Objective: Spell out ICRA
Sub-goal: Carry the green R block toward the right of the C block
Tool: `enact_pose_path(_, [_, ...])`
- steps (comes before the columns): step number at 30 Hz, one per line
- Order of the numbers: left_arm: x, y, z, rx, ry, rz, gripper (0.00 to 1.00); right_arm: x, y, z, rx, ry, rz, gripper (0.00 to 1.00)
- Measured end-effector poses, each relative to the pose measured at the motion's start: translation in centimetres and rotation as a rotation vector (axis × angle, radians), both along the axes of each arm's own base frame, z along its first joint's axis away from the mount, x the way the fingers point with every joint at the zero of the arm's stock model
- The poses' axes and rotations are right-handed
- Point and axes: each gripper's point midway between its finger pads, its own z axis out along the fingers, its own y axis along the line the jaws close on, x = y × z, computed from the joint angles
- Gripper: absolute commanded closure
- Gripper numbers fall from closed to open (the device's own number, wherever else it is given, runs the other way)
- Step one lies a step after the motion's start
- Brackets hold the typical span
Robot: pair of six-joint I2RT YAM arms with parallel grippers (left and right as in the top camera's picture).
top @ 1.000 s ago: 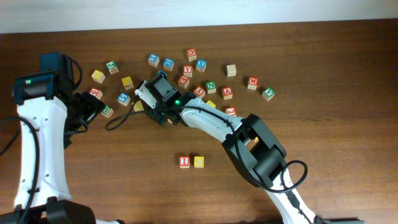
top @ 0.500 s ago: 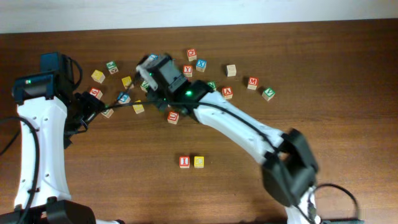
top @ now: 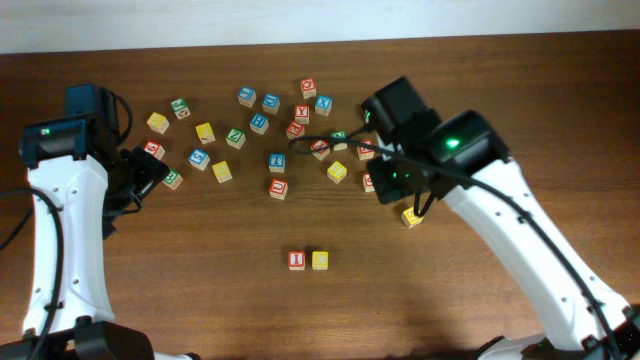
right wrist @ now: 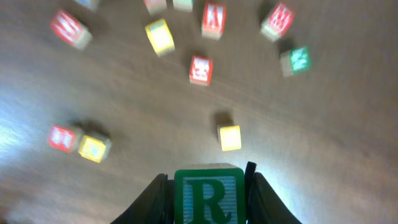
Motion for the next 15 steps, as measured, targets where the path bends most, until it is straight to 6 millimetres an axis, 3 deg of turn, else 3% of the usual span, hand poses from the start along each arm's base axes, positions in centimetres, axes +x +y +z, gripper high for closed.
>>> enact_pose_path(4, [0.0, 0.0, 0.0, 0.000, 0.001, 0.000, 0.01, -0.7, 1.2, -7.8, 0.039, 0.108, -0.014, 0.73])
enact_pose_path(7, [0.0, 0.0, 0.0, 0.000, 0.000, 0.000, 0.01, -2.1, 2.2, -11.7, 0.110, 0.184, -0.057, 0.74])
enact_pose_path(10, [0.0, 0.0, 0.0, 0.000, 0.000, 0.000, 0.01, -3.4, 2.7, -14.4, 0.175, 0.240, -0.122, 0.73])
enact_pose_path(15, [0.0, 0.0, 0.0, 0.000, 0.000, 0.000, 0.01, -4.3, 2.9, -15.9, 0.209, 0.278, -0.199, 0.73])
